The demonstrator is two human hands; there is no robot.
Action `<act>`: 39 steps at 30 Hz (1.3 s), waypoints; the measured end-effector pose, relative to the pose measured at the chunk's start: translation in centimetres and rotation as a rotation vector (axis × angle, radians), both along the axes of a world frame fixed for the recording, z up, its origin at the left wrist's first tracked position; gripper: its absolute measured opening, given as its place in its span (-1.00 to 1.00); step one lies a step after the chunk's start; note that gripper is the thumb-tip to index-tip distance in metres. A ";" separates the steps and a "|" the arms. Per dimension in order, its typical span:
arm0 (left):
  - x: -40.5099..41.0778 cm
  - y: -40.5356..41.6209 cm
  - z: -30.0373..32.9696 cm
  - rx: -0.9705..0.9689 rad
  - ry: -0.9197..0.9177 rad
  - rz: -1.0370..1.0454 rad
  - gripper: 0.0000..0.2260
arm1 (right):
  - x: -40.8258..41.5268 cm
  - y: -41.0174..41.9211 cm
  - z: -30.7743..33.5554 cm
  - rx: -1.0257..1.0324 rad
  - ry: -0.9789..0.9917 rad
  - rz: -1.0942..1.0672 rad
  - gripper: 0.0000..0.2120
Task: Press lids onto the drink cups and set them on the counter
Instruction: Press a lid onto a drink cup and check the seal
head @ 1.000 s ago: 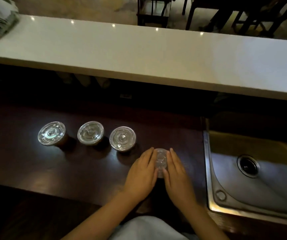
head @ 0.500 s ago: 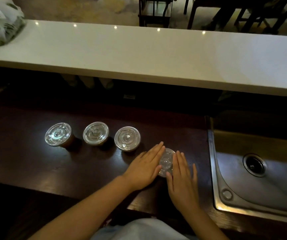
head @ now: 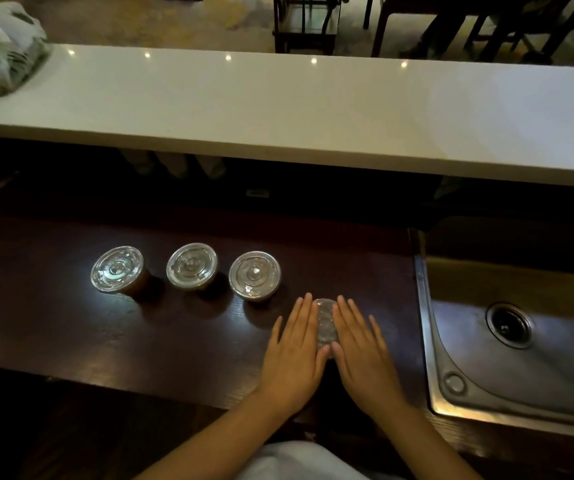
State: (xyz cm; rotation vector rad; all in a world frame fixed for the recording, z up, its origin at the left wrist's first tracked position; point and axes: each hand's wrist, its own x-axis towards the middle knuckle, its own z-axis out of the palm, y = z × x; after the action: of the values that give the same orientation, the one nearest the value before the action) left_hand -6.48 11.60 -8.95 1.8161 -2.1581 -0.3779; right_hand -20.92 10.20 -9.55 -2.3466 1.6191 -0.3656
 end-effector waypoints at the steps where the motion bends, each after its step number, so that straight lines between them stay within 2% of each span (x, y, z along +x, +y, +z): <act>1: 0.0 0.0 -0.2 -0.004 -0.007 0.002 -0.45 | 0.1 0.0 -0.2 0.002 -0.007 -0.008 -0.47; 9: 0.3 -0.5 0.4 0.042 0.035 -0.066 -0.43 | 0.0 -0.1 0.5 0.041 0.054 -0.002 -0.49; 12: 1.7 -0.3 0.3 0.131 0.294 -0.164 -0.45 | -0.1 0.2 0.5 0.044 -0.084 -0.005 -0.52; 13: 2.2 0.1 0.1 0.133 0.403 -0.151 -0.44 | -0.3 0.4 0.5 0.067 -0.152 -0.013 -0.50; 15: 3.0 1.3 -0.9 0.158 0.607 0.007 -0.34 | -1.1 1.0 0.8 0.043 -0.252 -0.045 -0.46; 17: 3.2 2.2 -2.1 0.184 0.690 0.157 -0.25 | -1.9 1.7 1.0 -0.059 -0.257 -0.041 -0.45; 19: 2.8 2.3 -2.7 0.228 0.707 0.174 -0.24 | -2.2 2.1 0.8 -0.186 -0.191 0.045 -0.55; 22: 1.5 1.2 -2.2 0.249 0.744 0.134 -0.36 | -2.0 1.9 0.5 -0.363 -0.135 0.129 -0.74; 25: -0.1 0.0 -1.5 0.242 0.814 0.181 -0.46 | -1.6 1.0 1.1 -0.464 -0.125 0.158 -0.88; 28: -0.8 -0.8 -1.0 0.224 0.868 0.202 -0.58 | -1.3 0.1 1.9 -0.472 -0.076 0.222 -0.93; 31: -1.1 -1.2 -0.3 0.200 0.912 0.222 -0.57 | -1.7 -0.8 3.5 -0.452 -0.076 0.250 -0.94; 34: -1.2 -1.7 0.8 0.147 0.905 0.294 -0.46 | -2.2 -2.0 5.4 -0.403 -0.213 0.133 -0.87; 37: -1.2 -2.6 3.4 0.080 0.928 0.304 -0.46 | -1.9 -2.9 7.1 -0.296 -0.472 -0.100 -0.89; 39: -1.3 -3.2 5.3 0.049 1.022 0.302 -0.43 | -1.5 -3.0 8.1 -0.192 -0.667 -0.290 -0.85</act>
State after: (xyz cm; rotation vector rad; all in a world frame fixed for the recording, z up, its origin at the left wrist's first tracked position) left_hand -7.77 8.42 -3.69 1.4314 -1.1626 -1.0094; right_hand -22.46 7.25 -1.42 -1.7910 1.6073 -1.2559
